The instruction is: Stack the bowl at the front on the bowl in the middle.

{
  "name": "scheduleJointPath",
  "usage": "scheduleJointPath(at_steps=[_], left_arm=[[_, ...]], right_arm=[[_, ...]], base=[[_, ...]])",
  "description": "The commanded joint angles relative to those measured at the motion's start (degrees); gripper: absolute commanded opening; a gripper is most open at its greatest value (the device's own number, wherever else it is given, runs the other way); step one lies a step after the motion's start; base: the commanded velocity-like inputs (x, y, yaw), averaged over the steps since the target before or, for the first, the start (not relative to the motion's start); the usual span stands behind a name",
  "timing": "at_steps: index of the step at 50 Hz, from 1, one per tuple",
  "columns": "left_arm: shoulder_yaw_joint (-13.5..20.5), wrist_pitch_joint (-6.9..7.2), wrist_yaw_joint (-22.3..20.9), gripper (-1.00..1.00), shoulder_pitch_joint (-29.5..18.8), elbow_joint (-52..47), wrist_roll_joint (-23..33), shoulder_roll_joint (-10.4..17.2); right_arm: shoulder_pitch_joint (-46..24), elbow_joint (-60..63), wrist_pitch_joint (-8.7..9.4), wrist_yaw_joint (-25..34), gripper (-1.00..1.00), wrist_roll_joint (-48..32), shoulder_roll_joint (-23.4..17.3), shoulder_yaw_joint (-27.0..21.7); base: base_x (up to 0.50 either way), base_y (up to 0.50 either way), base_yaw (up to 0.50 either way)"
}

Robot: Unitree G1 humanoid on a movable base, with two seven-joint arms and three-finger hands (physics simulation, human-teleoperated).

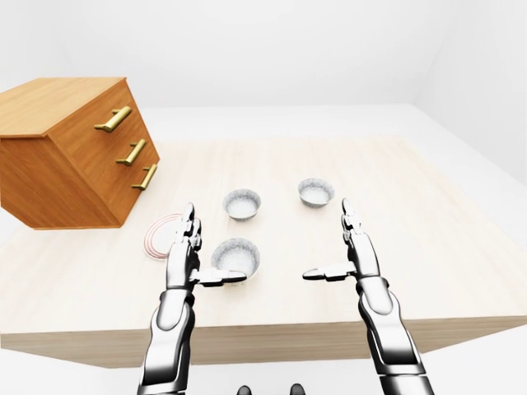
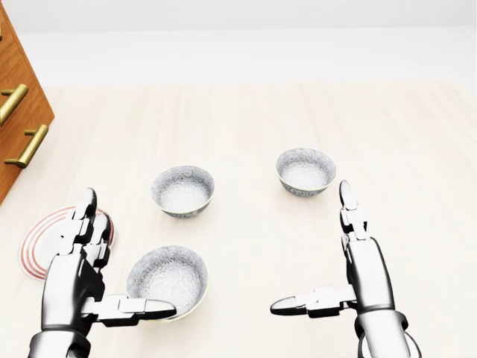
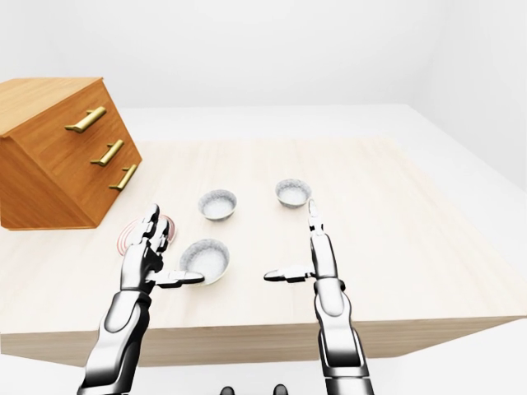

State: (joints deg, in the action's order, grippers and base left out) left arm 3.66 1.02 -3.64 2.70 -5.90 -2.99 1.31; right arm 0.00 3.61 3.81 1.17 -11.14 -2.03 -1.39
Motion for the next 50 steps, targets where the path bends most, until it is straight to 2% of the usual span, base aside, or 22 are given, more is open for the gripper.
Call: scheduleJointPath(at_steps=[1, 20, 22, 24, 27, 28, 29, 32, 34, 35, 37, 39, 41, 43, 47, 50], left_arm=[[0.1, -0.01, -0.2, 1.00, 0.4, -0.8, 0.0, 0.0], [0.2, -0.20, -0.4, 1.00, 0.7, -1.2, 0.1, 0.0], [0.1, -0.33, -0.4, 1.00, 0.7, -1.1, 0.1, -0.1], [0.1, -0.34, -0.4, 1.00, 0.7, -1.0, 0.2, -0.1], [0.1, -0.28, -0.4, 1.00, 0.6, -0.9, 0.2, 0.0], [0.1, -0.26, -0.4, 1.00, 0.6, -1.0, 0.2, 0.0], [0.1, -0.26, -0.4, 1.00, 0.7, -1.0, 0.2, 0.0], [0.0, -0.26, -0.5, 1.00, 1.0, -1.4, 0.4, -0.1], [0.0, -0.23, -0.5, 1.00, 1.0, -1.3, 0.4, -0.1], [0.0, -0.14, -0.5, 1.00, 0.9, -1.3, 0.3, -0.1], [-0.1, -0.20, -0.5, 1.00, 0.9, -1.1, 0.5, -0.1], [-0.4, -0.41, -0.4, 1.00, 0.9, -0.9, 0.7, -0.2], [-0.5, -0.59, -0.5, 1.00, 0.8, -0.7, 0.9, -0.2], [-0.5, -0.64, -0.5, 1.00, 0.5, -0.3, 0.9, -0.1], [-0.3, -0.82, -0.6, 1.00, -0.1, 0.6, 0.7, 0.0], [-0.3, -1.08, -0.6, 1.00, -0.2, 1.0, 0.8, 0.0]], right_arm=[[2.5, 5.4, 1.19, -0.3, 1.00, -2.9, 0.6, 1.2], [4.5, 8.5, 1.19, -0.2, 1.00, -4.0, 1.0, 2.2], [4.5, 8.3, 1.03, -0.3, 1.00, -4.3, 1.0, 2.5], [4.4, 8.0, -0.02, -1.4, 1.00, -5.1, 1.1, 2.5], [3.0, 5.7, -0.32, -2.7, 1.00, -7.8, 0.8, 3.3], [2.8, 5.7, 0.14, -2.8, 1.00, -8.6, 0.8, 3.4], [0.9, 4.6, 1.19, -3.1, 1.00, -11.5, 0.4, 4.0], [-6.7, -3.2, 1.19, -5.5, 1.00, -21.9, -0.7, 4.9], [-10.9, -8.1, 1.19, -8.5, 1.00, -26.9, -1.0, 4.5], [-14.8, -12.6, 1.19, -12.0, 1.00, -31.2, -1.6, 4.3], [-20.2, -19.4, 1.19, -11.1, 1.00, -36.0, -2.1, 4.7], [-26.9, -27.5, 1.19, -7.8, 1.00, -38.3, -2.8, 4.4], [-36.5, -42.3, 1.19, -7.3, 1.00, -40.0, -4.2, 3.9], [-44.3, -55.8, 1.19, -9.2, 1.00, -40.3, -5.0, 3.7], [-51.8, -71.4, 1.19, -10.2, 1.00, -41.3, -5.1, 5.1], [-53.3, -74.6, 1.19, -8.5, 1.00, -42.8, -5.1, 6.1]], base=[[0.31, 0.00, 0.00], [0.31, 0.00, 0.00], [0.31, 0.00, 0.00], [0.31, 0.00, 0.00], [0.10, 0.00, 0.00], [0.00, 0.00, 0.00], [0.00, 0.00, 0.00], [0.00, 0.00, 0.00], [0.00, 0.00, 0.00], [0.00, 0.00, 0.00], [0.00, 0.00, 0.00], [0.00, 0.00, 0.00], [0.00, 0.00, 0.00], [0.00, 0.00, 0.00], [0.00, 0.00, 0.00], [0.00, 0.00, 0.00]])
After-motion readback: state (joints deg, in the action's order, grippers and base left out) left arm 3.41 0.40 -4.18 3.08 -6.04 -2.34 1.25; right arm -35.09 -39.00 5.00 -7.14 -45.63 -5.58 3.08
